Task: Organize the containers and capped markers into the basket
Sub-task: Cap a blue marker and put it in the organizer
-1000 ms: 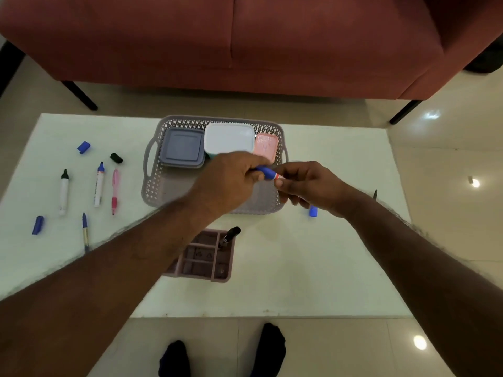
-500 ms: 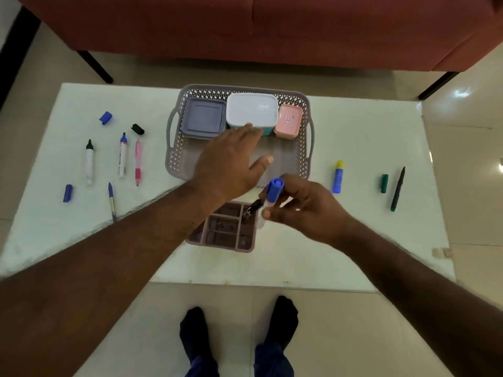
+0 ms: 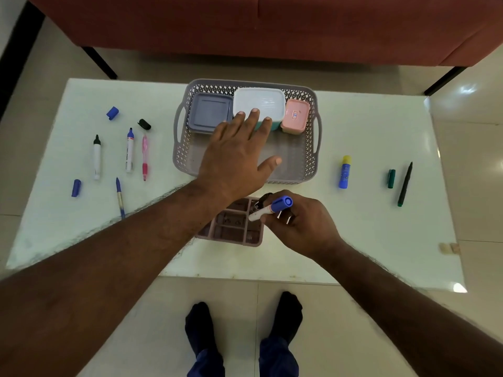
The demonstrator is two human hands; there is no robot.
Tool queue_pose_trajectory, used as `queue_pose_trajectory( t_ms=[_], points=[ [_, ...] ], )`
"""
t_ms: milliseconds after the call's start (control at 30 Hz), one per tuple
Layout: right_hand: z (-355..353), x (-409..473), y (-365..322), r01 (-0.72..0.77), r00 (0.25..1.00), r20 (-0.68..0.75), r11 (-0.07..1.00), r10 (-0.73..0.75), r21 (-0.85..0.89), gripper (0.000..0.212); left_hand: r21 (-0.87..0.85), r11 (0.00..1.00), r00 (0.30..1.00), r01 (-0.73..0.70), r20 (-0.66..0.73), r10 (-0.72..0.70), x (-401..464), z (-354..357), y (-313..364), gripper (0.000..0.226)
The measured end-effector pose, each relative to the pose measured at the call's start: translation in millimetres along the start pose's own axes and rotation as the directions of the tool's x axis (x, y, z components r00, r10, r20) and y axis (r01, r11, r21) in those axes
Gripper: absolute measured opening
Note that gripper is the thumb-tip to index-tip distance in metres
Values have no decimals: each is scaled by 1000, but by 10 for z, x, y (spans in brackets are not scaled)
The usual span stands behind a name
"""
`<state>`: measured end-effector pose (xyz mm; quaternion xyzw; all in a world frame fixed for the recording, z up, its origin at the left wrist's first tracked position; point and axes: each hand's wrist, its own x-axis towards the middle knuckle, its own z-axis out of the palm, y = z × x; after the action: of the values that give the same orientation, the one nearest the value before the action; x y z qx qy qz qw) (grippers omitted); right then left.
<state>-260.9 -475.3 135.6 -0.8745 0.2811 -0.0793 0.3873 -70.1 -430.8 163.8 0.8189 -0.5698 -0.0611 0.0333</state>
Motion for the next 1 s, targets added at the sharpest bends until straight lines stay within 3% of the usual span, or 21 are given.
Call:
queue_pose_trajectory(
  t_ms=[133, 500, 600, 833, 1000],
  points=[
    [84, -18, 90, -45, 995, 87, 992, 56, -119, 22, 19, 1000, 1000, -8, -6, 8, -8, 11, 16, 77],
    [258, 10, 250, -180, 974, 123, 978, 193, -104, 38, 16, 1000, 999, -21, -31, 21, 37, 10, 114, 80],
    [130, -47, 355, -193, 970, 133, 977, 204, -94, 34, -3, 1000, 999, -31, -30, 31, 60, -5, 186, 81],
    [-298, -109, 945, -336, 941, -103, 929, 323, -153, 20, -31, 993, 994, -110, -11, 109, 150, -67, 533, 83],
    [-693, 22, 1381, -544, 823, -288, 825, 489, -155, 21, -26, 985, 985, -172, -25, 172, 227, -76, 910, 80]
  ],
)
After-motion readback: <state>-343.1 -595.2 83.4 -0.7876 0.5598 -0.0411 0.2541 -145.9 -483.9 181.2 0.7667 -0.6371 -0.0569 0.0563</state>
